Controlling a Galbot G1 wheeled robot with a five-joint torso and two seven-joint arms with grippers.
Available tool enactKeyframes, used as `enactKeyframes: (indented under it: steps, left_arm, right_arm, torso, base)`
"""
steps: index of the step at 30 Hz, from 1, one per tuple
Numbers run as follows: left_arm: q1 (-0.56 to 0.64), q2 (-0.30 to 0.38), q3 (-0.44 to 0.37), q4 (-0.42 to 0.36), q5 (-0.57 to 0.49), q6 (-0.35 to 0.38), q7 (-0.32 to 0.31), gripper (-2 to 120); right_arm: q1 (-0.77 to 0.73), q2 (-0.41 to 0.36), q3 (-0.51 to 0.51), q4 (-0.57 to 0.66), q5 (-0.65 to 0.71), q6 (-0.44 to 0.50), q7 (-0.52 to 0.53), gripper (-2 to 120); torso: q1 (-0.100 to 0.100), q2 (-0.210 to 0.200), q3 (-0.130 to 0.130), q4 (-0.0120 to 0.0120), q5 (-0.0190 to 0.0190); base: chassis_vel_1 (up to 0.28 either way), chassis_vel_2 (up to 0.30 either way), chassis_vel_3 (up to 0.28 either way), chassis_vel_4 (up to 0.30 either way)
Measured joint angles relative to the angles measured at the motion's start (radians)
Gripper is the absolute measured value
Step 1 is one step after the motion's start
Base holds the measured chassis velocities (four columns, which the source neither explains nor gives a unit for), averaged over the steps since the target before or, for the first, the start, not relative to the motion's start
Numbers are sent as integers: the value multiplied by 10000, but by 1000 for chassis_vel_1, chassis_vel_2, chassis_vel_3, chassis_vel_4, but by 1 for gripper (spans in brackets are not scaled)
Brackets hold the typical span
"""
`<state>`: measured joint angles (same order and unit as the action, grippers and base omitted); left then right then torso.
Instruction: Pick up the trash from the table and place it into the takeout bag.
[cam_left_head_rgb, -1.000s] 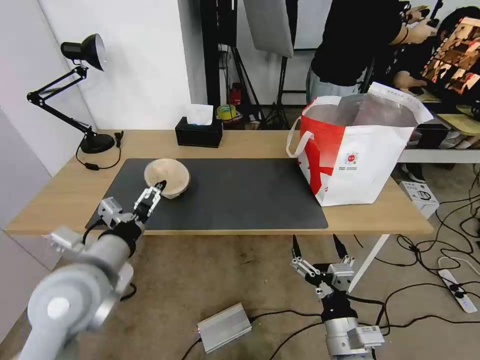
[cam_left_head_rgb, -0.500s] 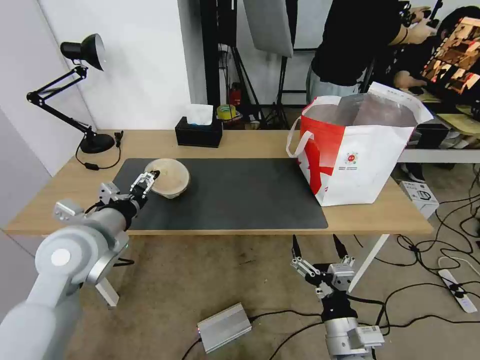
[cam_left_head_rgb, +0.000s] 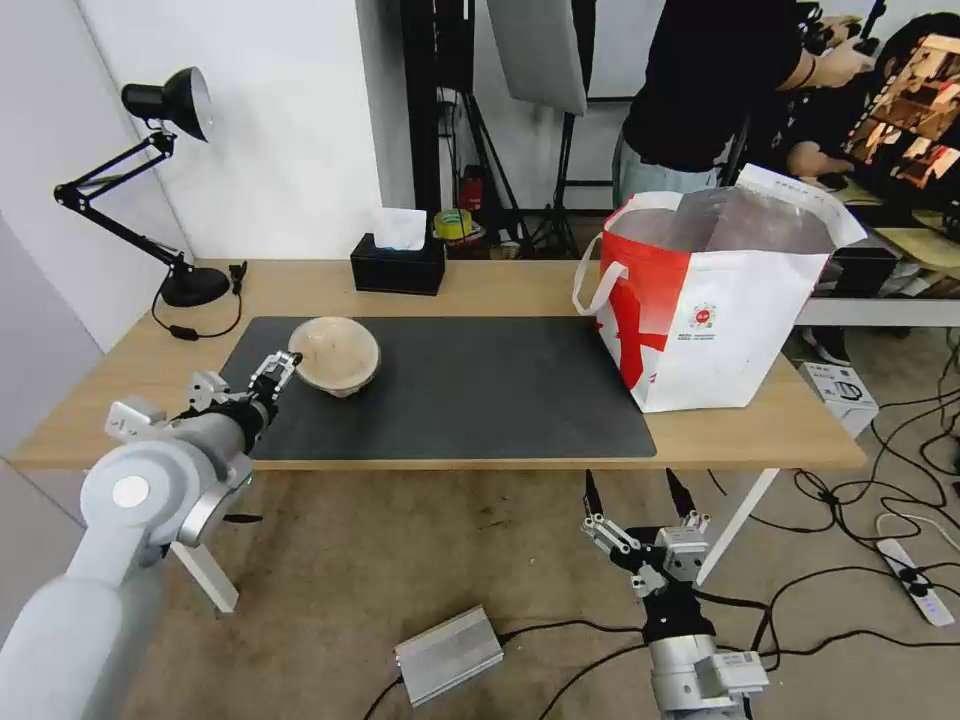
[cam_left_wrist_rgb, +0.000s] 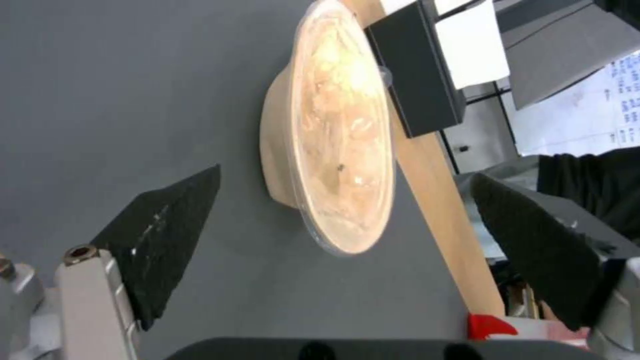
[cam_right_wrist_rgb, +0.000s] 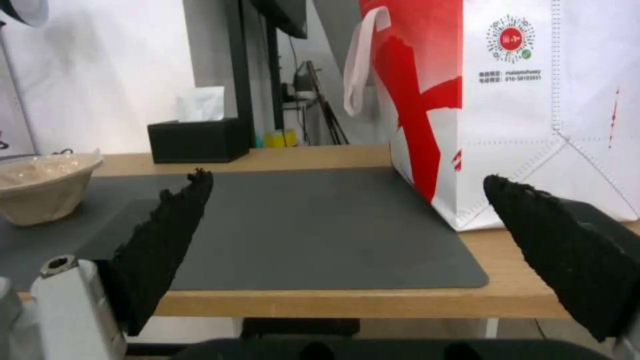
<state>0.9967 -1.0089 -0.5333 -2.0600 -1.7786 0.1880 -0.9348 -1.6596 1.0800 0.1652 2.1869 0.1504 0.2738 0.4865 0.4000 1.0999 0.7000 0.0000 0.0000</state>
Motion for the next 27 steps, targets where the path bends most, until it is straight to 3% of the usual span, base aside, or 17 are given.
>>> enactKeyframes:
  steps: [14, 27]
  left_arm:
    - [-1035, -302, 643, 916, 5, 493, -34, 100]
    - [-1689, -794, 1034, 1626, 267, 508, -129, 100]
  right_arm:
    - [0, 0, 0, 0, 0, 0, 0, 100]
    - [1, 0, 0, 0, 0, 0, 0, 100]
  torso:
    - [0, 0, 0, 0, 0]
    - [0, 0, 1, 0, 1]
  base:
    - [0, 0, 0, 0]
    - [0, 0, 0, 0]
